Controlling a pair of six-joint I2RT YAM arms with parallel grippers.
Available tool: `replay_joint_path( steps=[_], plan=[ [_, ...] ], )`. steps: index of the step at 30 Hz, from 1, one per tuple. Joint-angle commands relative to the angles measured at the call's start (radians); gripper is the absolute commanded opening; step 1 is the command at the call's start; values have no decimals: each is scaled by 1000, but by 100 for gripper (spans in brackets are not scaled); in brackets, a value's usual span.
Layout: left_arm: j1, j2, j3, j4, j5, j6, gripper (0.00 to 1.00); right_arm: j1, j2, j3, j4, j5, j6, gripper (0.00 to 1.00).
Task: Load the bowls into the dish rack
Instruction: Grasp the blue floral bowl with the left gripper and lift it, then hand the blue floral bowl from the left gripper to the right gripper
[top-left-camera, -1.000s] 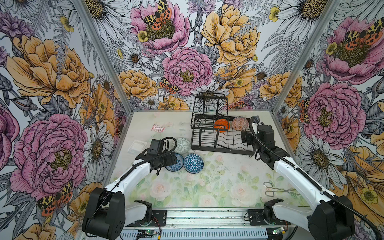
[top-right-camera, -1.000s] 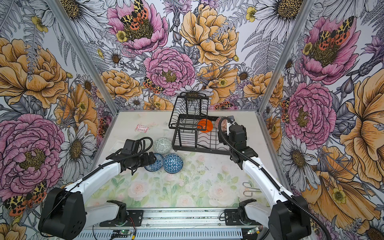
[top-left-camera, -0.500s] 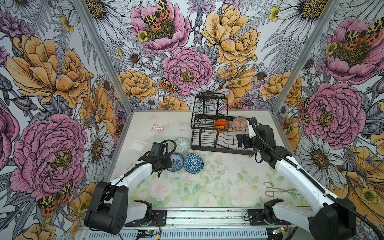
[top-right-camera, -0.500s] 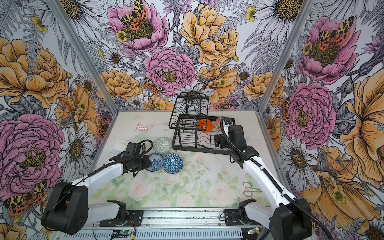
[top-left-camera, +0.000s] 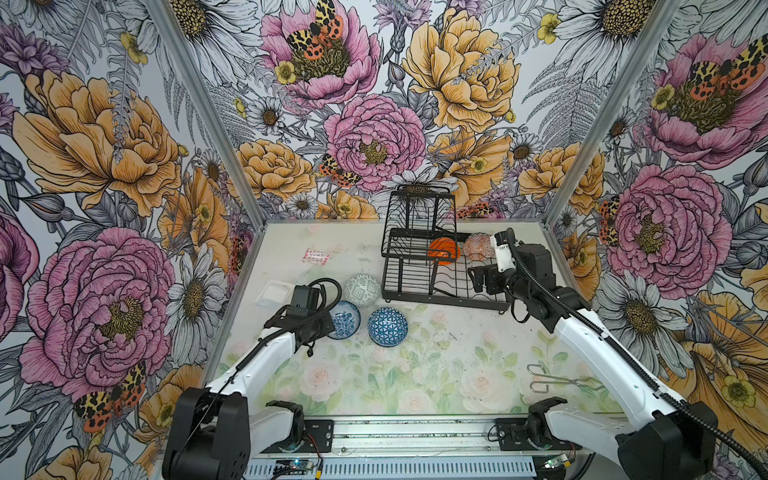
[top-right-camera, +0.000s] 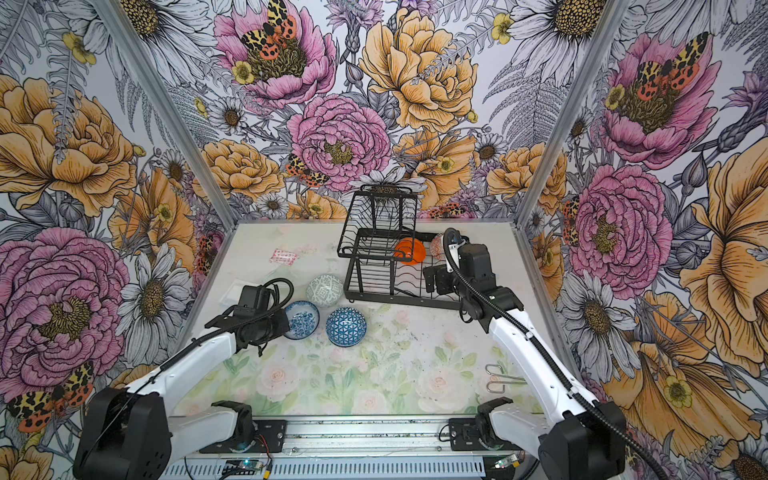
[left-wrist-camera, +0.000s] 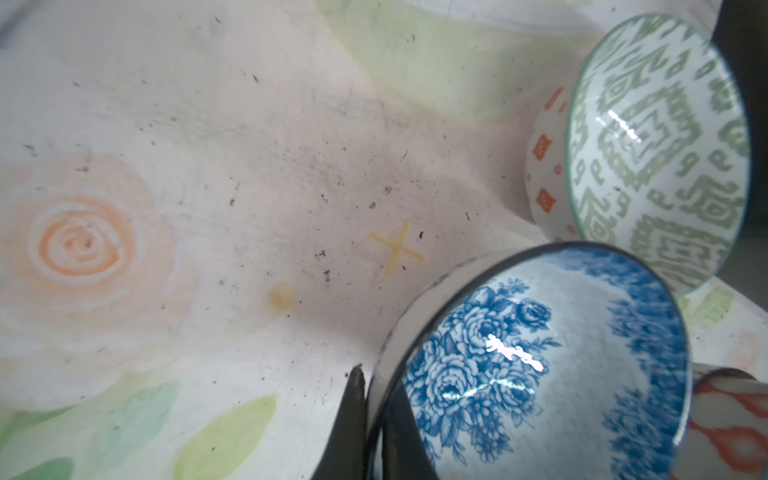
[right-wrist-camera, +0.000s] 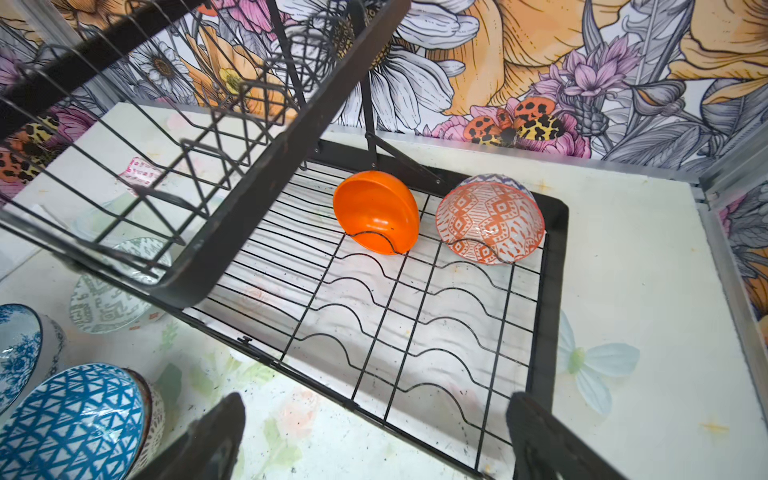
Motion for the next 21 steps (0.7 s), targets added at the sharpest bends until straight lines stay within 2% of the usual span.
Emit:
replay_joint_path(
  steps=[1,3,5,7,10,16,21],
  plan=[
    [-15,-117,107,-75,-142,23,0,7,-29,65,-36,-107,33,99],
    [-36,-163,160,-124,-192,36,0,7,-23,87,-37,-183,55,99],
    [-95,-193,217,-132,-231,64,0,11,-11,114,-36,-277,83,99],
    [-223,-189,292,-116,-291,111,0,30,8,144,-34,-345,107,99],
    [-385,-99,429,-124,-399,173,0,81,21,177,-30,-355,110,98],
    [-519,114,701,-123,-383,249,0,162,4,223,20,-372,125,98],
    [-590,226,838,-121,-363,281,0,199,18,232,46,-363,140,95]
  ],
)
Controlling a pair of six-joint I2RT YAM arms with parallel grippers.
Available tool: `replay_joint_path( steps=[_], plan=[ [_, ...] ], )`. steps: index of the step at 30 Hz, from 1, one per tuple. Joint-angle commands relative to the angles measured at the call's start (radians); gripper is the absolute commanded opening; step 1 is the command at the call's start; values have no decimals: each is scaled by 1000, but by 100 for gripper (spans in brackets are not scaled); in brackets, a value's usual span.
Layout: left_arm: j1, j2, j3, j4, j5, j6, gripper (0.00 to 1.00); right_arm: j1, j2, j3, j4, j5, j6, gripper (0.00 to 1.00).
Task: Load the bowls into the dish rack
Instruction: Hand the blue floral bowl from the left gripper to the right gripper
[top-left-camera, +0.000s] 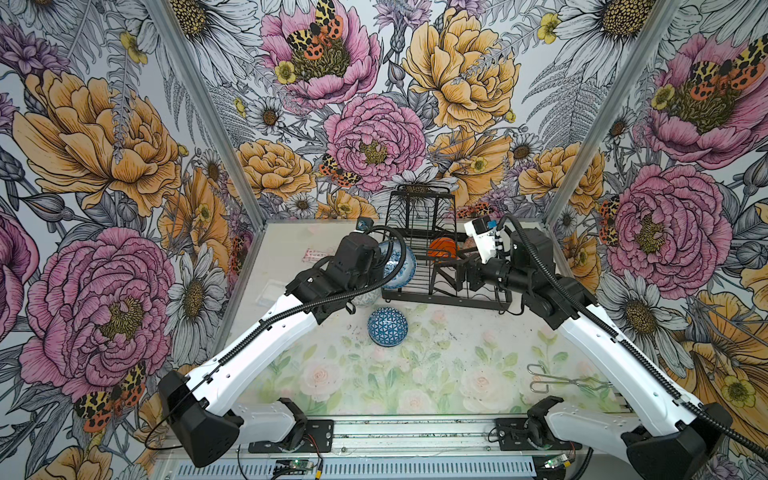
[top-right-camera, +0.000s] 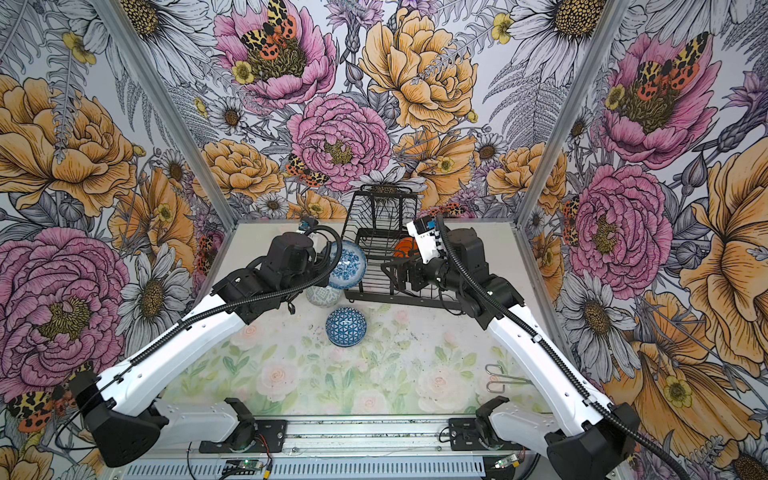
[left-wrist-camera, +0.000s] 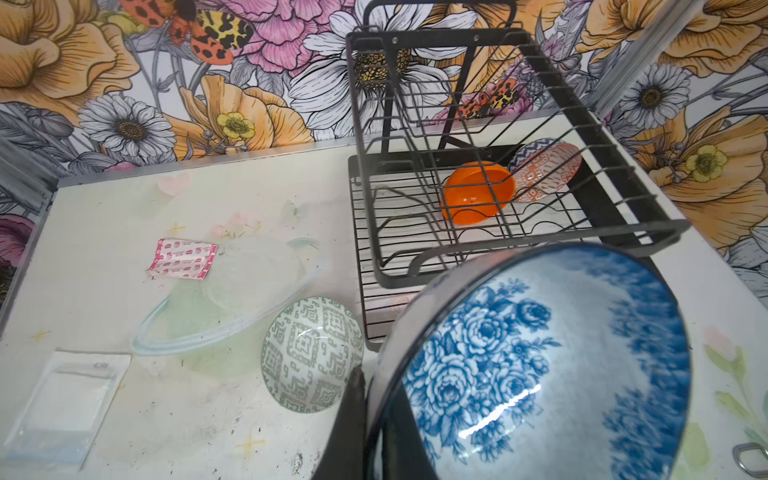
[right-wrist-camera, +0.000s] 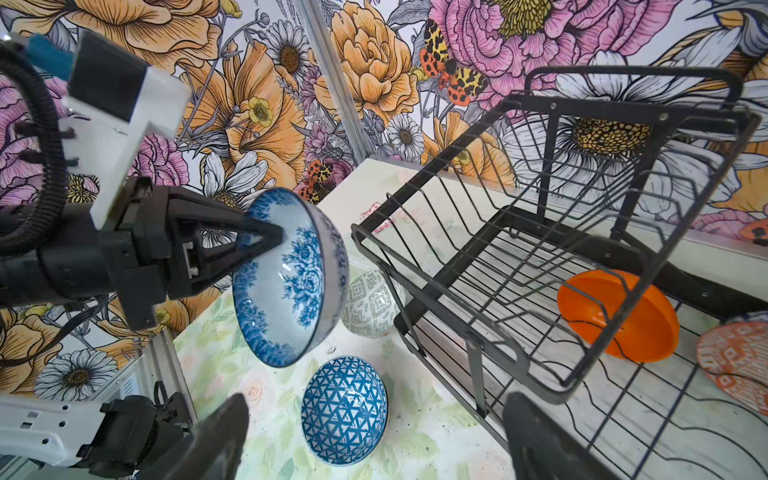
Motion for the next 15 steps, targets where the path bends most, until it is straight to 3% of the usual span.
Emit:
replay_joint_path(
  steps=[1,8,11,15],
  plan=[
    [-43,38,88,26,-9,46,0,26,13,33,50,-10,26,95],
    [-135,108,156,26,-70,80,0,44,97,51,64,49,65,86],
    [-161,115,168,26,-93,91,0,45,129,73,62,65,85,74],
    [-180,115,182,29,-107,104,0,47,158,90,61,101,104,45]
  ],
)
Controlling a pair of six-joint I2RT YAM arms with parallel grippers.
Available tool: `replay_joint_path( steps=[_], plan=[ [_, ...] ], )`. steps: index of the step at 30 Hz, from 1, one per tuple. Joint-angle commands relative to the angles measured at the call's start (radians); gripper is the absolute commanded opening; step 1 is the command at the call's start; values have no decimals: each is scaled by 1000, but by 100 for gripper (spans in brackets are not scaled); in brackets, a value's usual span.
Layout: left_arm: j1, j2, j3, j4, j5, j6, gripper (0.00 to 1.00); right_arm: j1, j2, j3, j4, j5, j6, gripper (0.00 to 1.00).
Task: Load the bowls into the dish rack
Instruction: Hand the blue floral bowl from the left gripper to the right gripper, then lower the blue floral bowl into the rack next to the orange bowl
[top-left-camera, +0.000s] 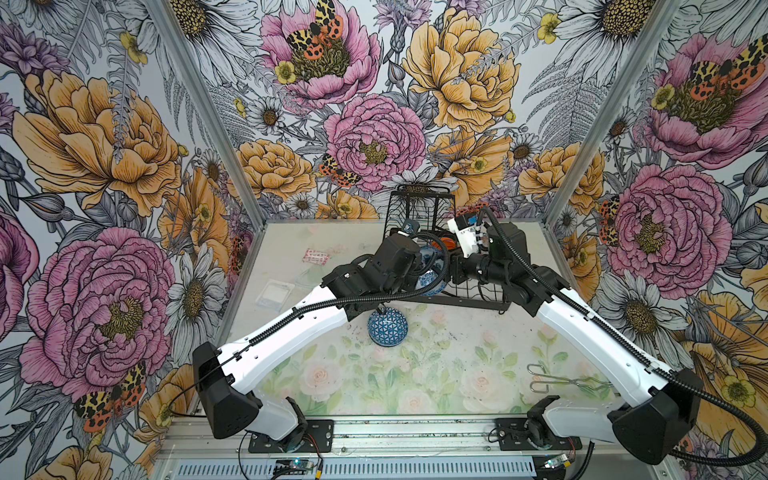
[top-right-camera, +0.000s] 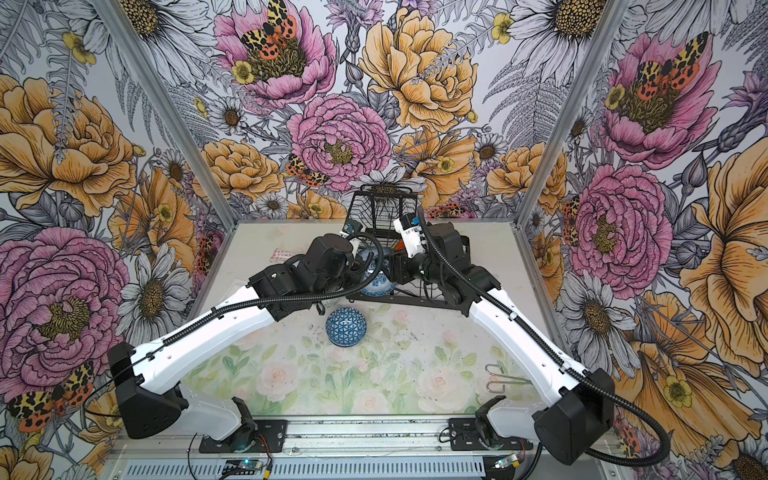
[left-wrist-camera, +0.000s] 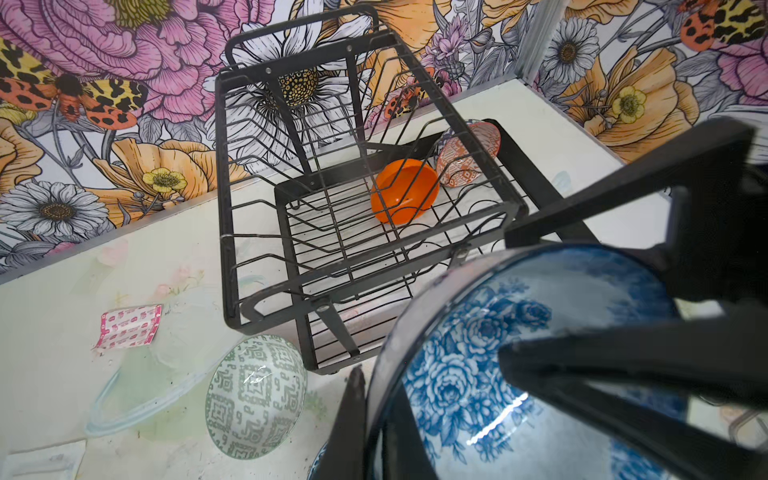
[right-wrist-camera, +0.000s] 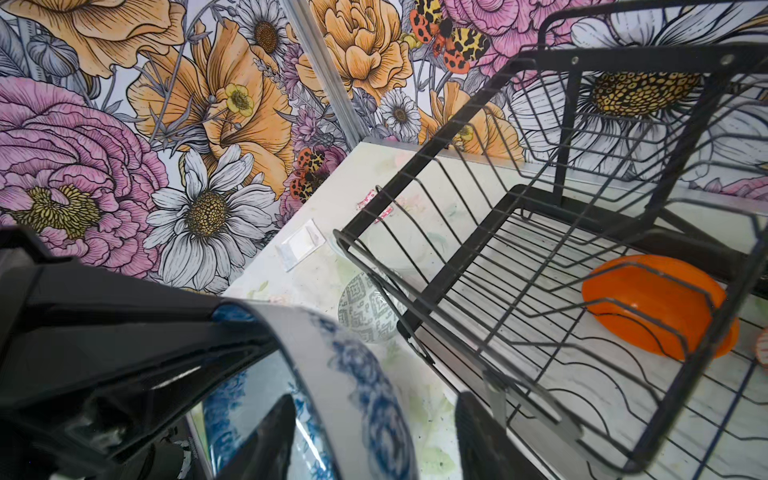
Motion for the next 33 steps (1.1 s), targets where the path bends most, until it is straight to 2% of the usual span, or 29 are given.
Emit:
replay_joint_path(
  steps=[1,3,5,11,15,17,20,23,25,28,31,33],
  plan=[
    [-11,-17,55,39,-52,22,0,6,13,46,23,47,32,36],
    [-13,-18,57,39,-52,27,0,7,22,51,22,47,35,15],
    [-13,-20,56,43,-56,29,0,6,28,52,22,49,39,0],
    [-9,-23,47,55,-48,30,1,6,16,50,20,55,22,0],
    [21,-54,31,64,-23,24,71,-11,-39,38,15,103,-32,0],
    [53,-95,10,67,-16,21,96,-49,-94,23,10,132,-64,0],
    [154,-187,-41,69,36,-6,99,-156,-180,2,-2,141,-102,0],
    [333,-296,-129,63,139,-74,99,-258,-256,-23,-20,178,-169,0],
    [491,-363,-202,44,243,-124,99,-280,-295,-59,-16,291,-278,0],
    [671,-420,-295,6,354,-156,99,-285,-294,-121,35,492,-409,0],
    [757,-445,-371,-4,411,-154,99,-295,-253,-191,139,619,-488,0],
    [765,-449,-406,-3,414,-152,99,-300,-222,-253,266,612,-547,0]
  ],
)
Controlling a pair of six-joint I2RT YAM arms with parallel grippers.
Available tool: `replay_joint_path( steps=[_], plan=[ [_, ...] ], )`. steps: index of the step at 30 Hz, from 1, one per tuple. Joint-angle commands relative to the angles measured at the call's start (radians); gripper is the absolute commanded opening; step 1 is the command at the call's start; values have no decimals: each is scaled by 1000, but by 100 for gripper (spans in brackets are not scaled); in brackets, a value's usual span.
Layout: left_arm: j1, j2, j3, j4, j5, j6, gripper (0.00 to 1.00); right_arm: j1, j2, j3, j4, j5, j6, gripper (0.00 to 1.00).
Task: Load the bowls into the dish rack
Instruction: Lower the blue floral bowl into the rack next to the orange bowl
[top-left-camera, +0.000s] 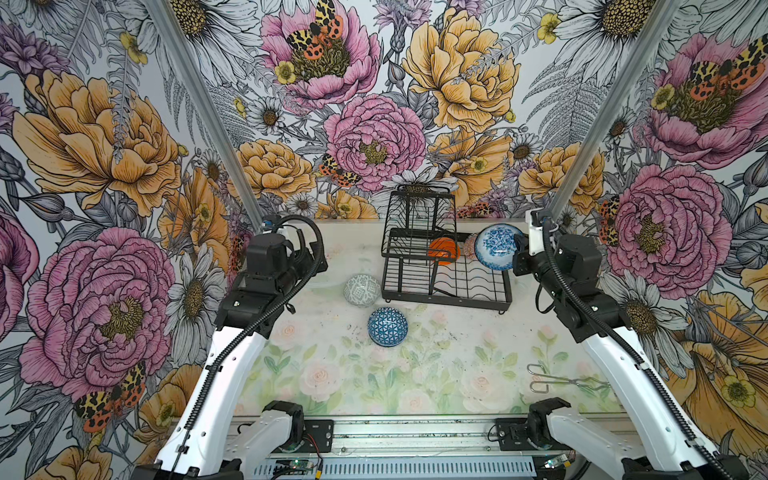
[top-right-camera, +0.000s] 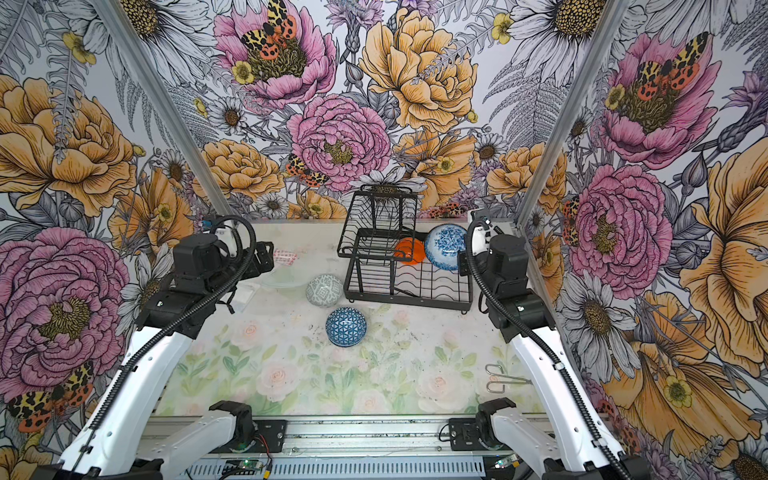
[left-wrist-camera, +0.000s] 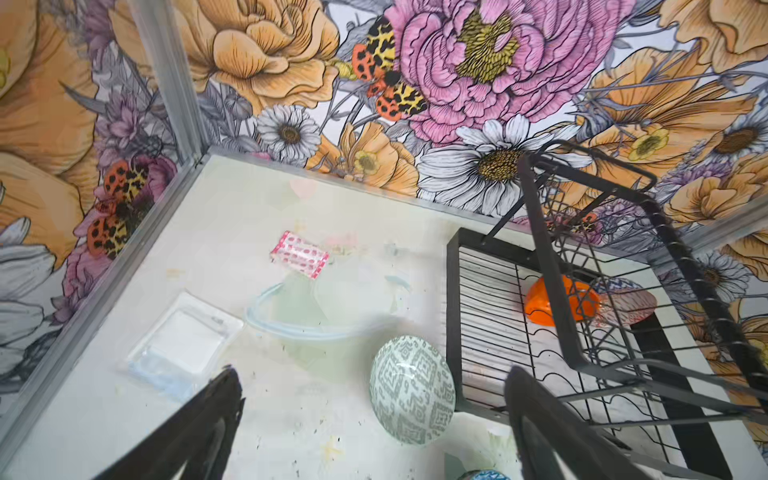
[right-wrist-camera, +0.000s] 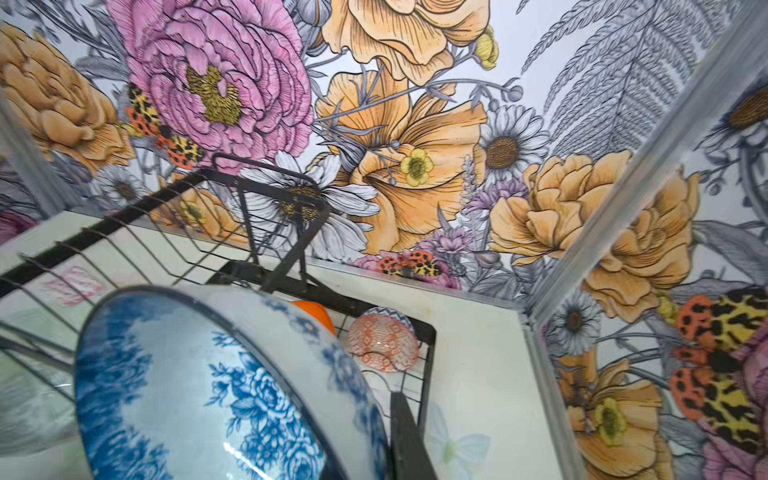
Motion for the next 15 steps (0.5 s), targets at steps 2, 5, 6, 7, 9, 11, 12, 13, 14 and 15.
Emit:
replay_joint_path(
  steps=[2,5,6,7,9,11,12,13,14,15],
  plan=[
    [17,13,-67,-45,85,-20,99,-4,106,-150,340,112,-196,0],
    [17,40,-85,-44,96,-17,99,-9,192,-212,525,98,-256,0],
    [17,47,-88,-42,98,-17,99,-12,226,-225,572,88,-278,0],
    [18,55,-92,-40,103,-16,99,-15,264,-241,632,68,-298,0],
    [17,67,-102,-29,111,-16,99,-25,336,-268,746,15,-324,0],
    [17,81,-108,-20,123,-17,99,-31,393,-295,862,-34,-339,0],
    [17,87,-111,-15,132,-18,99,-34,427,-311,929,-65,-343,0],
    [17,95,-115,-8,140,-19,99,-37,458,-322,987,-93,-350,0],
    [17,100,-117,-3,146,-21,99,-36,486,-325,1034,-104,-355,0],
    [18,106,-119,2,150,-23,99,-36,521,-323,1079,-122,-354,0]
  ],
)
